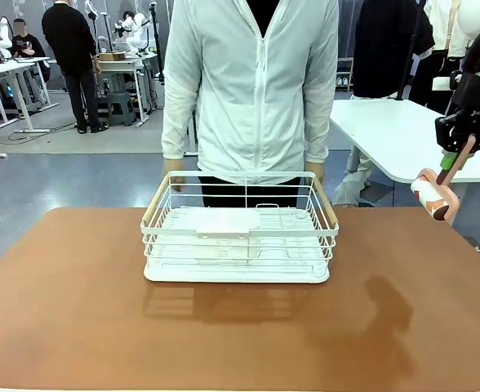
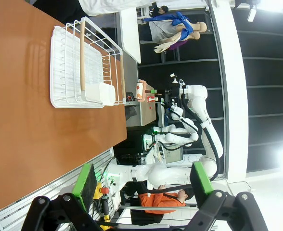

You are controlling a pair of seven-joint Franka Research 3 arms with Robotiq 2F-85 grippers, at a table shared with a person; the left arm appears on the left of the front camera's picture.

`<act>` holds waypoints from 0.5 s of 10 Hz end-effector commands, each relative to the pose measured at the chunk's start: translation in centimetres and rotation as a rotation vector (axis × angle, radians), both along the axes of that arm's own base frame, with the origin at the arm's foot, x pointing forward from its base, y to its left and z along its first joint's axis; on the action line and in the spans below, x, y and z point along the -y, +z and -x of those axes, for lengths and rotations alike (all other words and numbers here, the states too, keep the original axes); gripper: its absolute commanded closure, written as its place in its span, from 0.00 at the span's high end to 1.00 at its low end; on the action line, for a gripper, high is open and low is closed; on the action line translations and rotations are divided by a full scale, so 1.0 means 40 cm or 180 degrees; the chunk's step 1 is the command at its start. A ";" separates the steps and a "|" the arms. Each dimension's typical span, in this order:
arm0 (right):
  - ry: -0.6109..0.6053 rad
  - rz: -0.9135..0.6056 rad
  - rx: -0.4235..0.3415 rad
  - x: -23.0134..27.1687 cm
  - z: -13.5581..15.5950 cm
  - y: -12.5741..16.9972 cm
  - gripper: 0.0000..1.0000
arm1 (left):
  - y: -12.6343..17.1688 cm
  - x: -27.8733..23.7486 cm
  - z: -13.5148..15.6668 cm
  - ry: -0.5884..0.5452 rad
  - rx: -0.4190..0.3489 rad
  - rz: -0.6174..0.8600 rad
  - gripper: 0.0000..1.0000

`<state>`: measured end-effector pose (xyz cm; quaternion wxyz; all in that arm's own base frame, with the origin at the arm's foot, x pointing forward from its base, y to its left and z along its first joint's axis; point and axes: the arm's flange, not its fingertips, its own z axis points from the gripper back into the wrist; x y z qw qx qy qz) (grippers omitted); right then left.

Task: Clean the table.
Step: Place the Lint Roller down when the Dish drying rack is positioned in the middle of the table.

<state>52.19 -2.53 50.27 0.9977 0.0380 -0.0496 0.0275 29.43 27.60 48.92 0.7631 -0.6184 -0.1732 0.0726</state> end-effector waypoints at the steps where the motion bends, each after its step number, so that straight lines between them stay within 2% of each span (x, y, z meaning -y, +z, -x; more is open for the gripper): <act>1: 0.0010 0.0000 0.0010 -0.001 0.000 0.003 0.21 | 0.002 -0.004 0.006 0.0009 0.0010 0.0006 1.00; 5: 0.0010 0.0000 0.0010 -0.001 0.000 0.003 0.21 | 0.002 -0.004 0.006 0.0009 0.0010 0.0006 1.00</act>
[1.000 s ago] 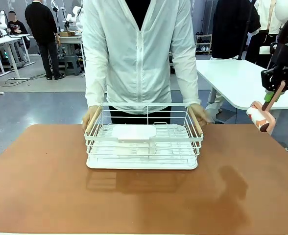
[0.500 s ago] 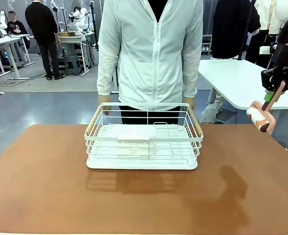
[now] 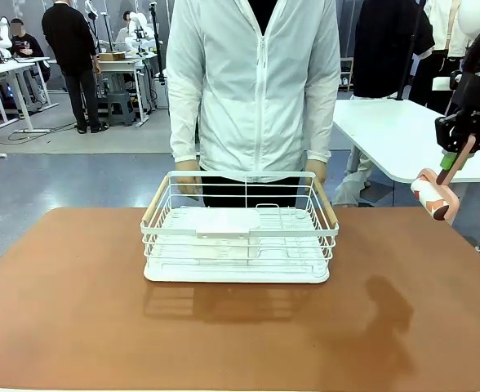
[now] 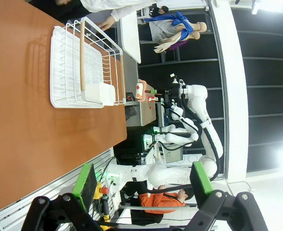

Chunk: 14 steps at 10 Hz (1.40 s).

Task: Clean the table.
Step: Place the Lint Roller down when the Dish drying rack is positioned in the middle of the table.

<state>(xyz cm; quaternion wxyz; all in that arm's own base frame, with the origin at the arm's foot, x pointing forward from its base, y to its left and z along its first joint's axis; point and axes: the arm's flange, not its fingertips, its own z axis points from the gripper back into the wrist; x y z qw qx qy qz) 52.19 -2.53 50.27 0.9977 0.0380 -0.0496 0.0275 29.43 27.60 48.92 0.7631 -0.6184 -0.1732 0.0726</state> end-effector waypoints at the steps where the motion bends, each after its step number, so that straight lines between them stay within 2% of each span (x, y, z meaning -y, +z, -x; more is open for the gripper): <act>1: 0.0010 0.0000 0.0010 -0.001 0.000 0.003 0.21 | 0.002 -0.004 0.006 0.0009 0.0010 0.0006 1.00; 14: 0.0000 0.0000 0.0000 0.000 0.000 0.000 0.21 | 0.002 -0.004 0.006 0.0009 0.0010 0.0006 1.00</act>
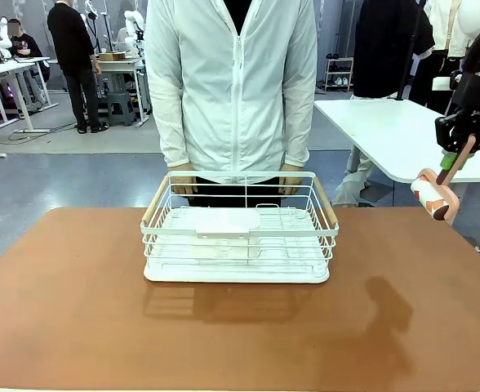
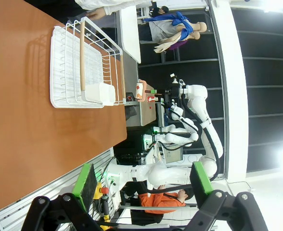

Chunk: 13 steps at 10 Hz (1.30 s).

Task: Clean the table.
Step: Place the Lint Roller down when the Dish drying rack is positioned in the middle of the table.

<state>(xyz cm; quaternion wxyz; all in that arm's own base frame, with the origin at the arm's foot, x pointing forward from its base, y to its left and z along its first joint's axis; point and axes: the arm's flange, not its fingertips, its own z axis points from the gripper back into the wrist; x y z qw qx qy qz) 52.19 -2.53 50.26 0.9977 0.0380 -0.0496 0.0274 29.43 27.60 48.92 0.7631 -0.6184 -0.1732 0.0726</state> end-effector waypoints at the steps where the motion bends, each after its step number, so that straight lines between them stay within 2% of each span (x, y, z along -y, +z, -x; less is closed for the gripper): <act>1: -0.0627 -0.0161 0.0085 -0.022 -0.013 -0.007 0.21 | 0.002 -0.004 0.006 0.0009 0.0010 0.0006 1.00; 2: -0.2353 -0.0196 0.0332 -0.057 -0.023 -0.019 0.21 | 0.002 -0.004 0.006 0.0009 0.0010 0.0006 1.00; 3: -0.2851 -0.0375 0.0086 -0.085 0.005 -0.016 0.21 | 0.002 -0.004 0.006 0.0009 0.0010 0.0006 1.00; 5: -0.3678 -0.0476 -0.0361 -0.116 -0.029 -0.020 0.21 | 0.002 -0.004 0.006 0.0009 0.0010 0.0006 1.00; 6: -0.4063 -0.0500 -0.0331 -0.123 -0.050 -0.021 0.21 | 0.002 -0.004 0.006 0.0009 0.0010 0.0006 1.00; 7: -0.4316 -0.0556 -0.0418 -0.137 -0.064 -0.024 0.21 | 0.002 -0.004 0.006 0.0009 0.0010 0.0006 1.00; 8: -0.4610 -0.0617 -0.0343 -0.140 -0.078 -0.037 0.21 | 0.002 -0.004 0.006 0.0009 0.0010 0.0006 1.00; 9: -0.4981 -0.0805 -0.0109 -0.132 -0.101 -0.054 0.21 | 0.002 -0.004 0.006 0.0009 0.0010 0.0006 1.00; 10: -0.5186 -0.1075 0.0227 -0.129 -0.111 -0.071 0.21 | 0.002 -0.004 0.006 0.0009 0.0010 0.0006 1.00; 13: -0.5217 -0.1512 0.0364 -0.121 -0.092 -0.154 0.21 | 0.002 -0.004 0.006 0.0009 0.0010 0.0006 1.00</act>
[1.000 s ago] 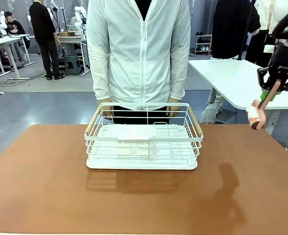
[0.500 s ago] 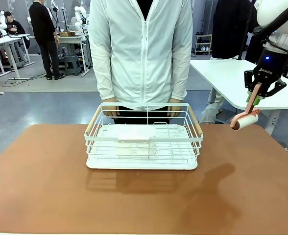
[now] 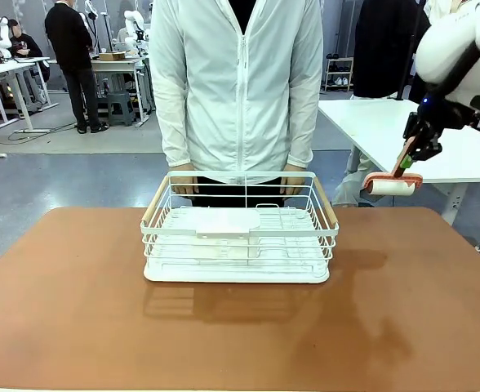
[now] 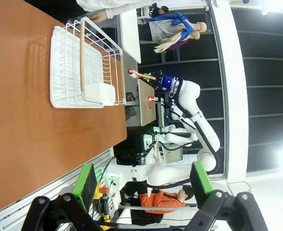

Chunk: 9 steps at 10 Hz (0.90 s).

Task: Clean the table.
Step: Place the Lint Roller down when the Dish drying rack is positioned in the middle of the table.

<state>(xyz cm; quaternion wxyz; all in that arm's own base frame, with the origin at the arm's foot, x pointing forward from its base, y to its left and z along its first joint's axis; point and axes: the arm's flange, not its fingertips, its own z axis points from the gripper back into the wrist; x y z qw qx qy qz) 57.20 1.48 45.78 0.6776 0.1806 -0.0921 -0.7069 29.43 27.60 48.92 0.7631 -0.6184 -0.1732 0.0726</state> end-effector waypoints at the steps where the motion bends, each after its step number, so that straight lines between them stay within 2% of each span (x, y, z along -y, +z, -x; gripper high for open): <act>1: -0.0165 -0.0037 0.0388 -0.009 0.055 -0.072 0.21 | 0.002 -0.004 0.006 0.0009 0.0010 0.0006 1.00; 4: -0.0238 0.0015 0.0658 0.006 0.089 -0.164 0.21 | 0.002 -0.004 0.006 0.0009 0.0010 0.0006 1.00; 9: -0.0132 0.0126 0.0992 0.012 0.118 -0.299 0.21 | 0.002 -0.004 0.006 0.0009 0.0010 0.0006 1.00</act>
